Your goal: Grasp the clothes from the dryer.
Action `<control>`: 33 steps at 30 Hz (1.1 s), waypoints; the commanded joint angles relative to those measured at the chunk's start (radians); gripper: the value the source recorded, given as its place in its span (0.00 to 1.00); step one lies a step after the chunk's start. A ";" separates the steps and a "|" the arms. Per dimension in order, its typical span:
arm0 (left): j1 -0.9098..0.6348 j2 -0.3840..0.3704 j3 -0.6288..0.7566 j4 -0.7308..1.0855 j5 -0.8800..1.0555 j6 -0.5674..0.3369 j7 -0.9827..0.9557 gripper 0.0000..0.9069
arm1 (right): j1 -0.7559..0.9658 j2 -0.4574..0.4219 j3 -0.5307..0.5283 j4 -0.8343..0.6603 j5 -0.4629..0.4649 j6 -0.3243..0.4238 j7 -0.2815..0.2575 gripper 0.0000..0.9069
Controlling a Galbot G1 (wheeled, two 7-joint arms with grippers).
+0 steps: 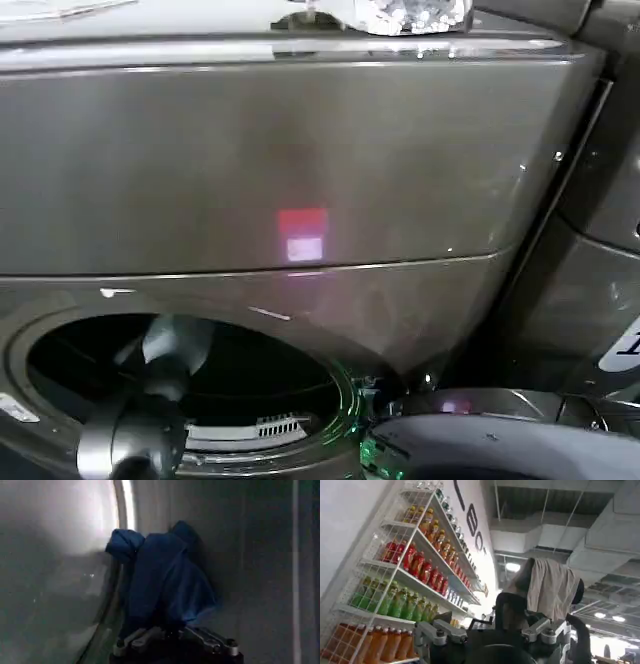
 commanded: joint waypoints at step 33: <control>0.259 -0.027 0.011 -0.552 -0.748 0.303 -0.782 0.00 | 0.009 0.000 0.003 0.045 0.043 -0.051 0.055 1.00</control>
